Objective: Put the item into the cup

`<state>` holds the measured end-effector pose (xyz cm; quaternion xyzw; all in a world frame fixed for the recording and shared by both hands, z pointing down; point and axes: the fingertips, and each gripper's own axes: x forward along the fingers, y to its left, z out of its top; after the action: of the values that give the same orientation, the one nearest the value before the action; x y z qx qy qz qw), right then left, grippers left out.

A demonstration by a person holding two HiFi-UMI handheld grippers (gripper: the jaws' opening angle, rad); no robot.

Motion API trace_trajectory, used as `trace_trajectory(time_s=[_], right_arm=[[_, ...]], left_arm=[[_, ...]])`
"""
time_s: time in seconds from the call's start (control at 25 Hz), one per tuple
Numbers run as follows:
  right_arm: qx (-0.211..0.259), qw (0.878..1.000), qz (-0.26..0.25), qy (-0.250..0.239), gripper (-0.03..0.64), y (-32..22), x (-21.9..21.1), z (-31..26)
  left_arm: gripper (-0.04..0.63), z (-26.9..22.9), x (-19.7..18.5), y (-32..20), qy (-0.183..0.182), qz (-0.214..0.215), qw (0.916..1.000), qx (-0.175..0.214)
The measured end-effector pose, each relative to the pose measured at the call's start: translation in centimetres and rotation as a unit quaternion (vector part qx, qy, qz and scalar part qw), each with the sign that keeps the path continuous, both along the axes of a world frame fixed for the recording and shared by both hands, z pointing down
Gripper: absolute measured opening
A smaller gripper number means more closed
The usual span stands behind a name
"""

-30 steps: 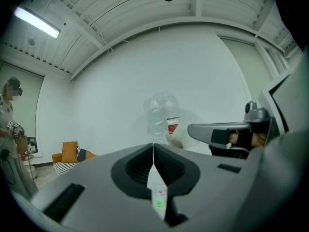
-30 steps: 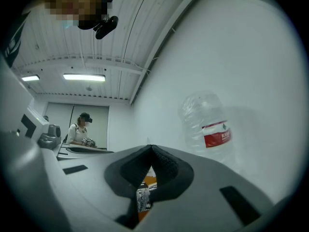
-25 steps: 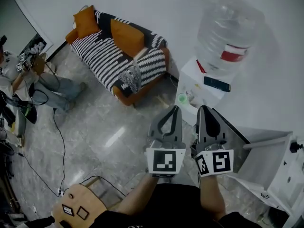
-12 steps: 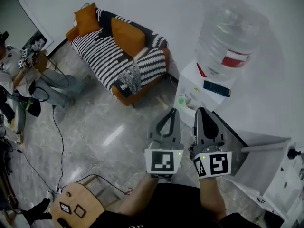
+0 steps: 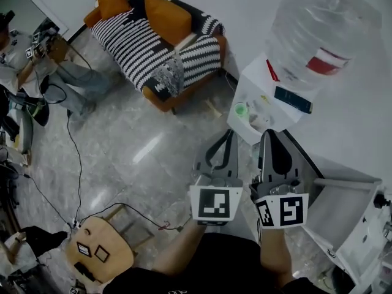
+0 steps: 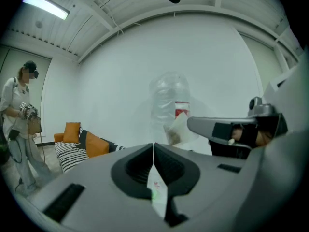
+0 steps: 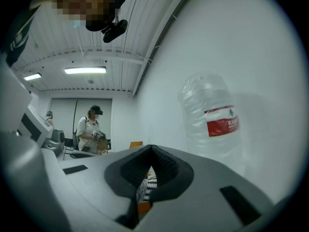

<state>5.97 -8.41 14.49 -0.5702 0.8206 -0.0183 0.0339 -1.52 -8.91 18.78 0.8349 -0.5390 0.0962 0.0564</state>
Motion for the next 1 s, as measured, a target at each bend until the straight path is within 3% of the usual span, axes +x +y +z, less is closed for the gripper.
trace_trajectory(time_s=[0.24,0.64,1.0], right_arm=[[-0.026,1.0,-0.015,0.004,0.011,-1.5,-0.2,4.6],[-0.088,0.996,-0.019,0.011,0.011,-4.1,0.9,14.3],[-0.141,0.99,-0.012,0.018,0.011,-7.5,2.4,24.0]], left_arm=[[0.014,4.2,-0.6,-1.7,0.025,-0.03,0.9983,-0.042],[0.014,12.7,1.6,-2.8,0.003,-0.023,0.9945,-0.102],[0.014,20.5,1.6,-4.6,0.034,-0.046,0.9867,-0.152]])
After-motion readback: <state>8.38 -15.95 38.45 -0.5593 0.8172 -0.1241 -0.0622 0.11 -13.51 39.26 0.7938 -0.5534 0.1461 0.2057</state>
